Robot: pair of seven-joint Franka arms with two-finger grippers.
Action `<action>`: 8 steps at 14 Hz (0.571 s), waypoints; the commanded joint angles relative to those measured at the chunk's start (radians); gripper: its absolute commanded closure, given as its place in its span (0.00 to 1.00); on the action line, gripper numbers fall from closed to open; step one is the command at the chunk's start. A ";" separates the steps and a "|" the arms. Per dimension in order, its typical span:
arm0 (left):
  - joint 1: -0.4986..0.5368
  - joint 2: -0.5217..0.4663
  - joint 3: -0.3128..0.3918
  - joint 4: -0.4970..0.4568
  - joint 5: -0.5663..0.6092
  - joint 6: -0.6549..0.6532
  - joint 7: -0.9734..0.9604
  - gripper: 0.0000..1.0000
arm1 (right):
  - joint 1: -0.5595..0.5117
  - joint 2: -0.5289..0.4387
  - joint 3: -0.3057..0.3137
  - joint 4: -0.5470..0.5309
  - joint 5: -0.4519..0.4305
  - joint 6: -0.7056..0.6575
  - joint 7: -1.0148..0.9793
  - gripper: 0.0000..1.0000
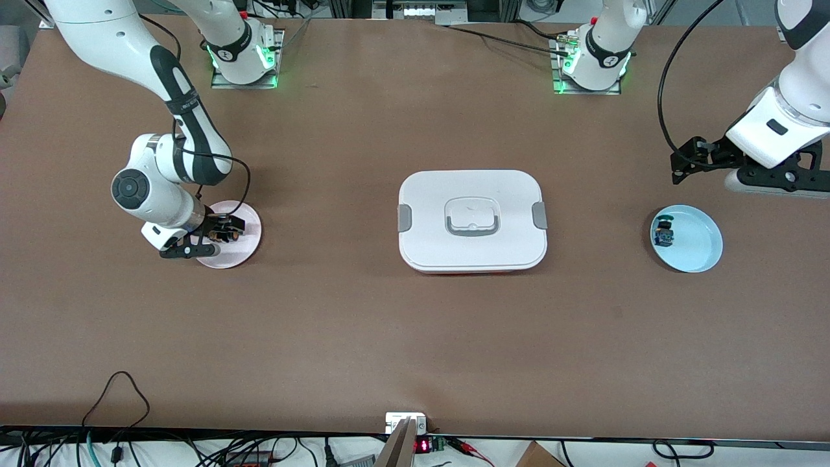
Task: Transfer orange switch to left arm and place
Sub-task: 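Close the right gripper on the orange switch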
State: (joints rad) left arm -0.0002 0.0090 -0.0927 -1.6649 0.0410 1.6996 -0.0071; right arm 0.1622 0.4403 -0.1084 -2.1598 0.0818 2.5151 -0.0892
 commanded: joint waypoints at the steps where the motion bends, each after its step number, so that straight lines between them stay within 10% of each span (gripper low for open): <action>1: 0.005 0.014 0.002 0.033 -0.016 -0.021 0.018 0.00 | -0.007 0.006 0.004 -0.002 0.023 0.021 -0.046 0.00; 7: 0.005 0.016 0.002 0.031 -0.016 -0.021 0.018 0.00 | -0.012 0.009 0.004 -0.002 0.023 0.021 -0.067 0.10; 8: 0.003 0.014 0.002 0.031 -0.016 -0.021 0.018 0.00 | -0.016 0.011 0.004 -0.002 0.023 0.021 -0.104 0.34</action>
State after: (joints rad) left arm -0.0002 0.0090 -0.0927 -1.6649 0.0410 1.6996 -0.0071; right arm 0.1599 0.4477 -0.1085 -2.1598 0.0822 2.5246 -0.1283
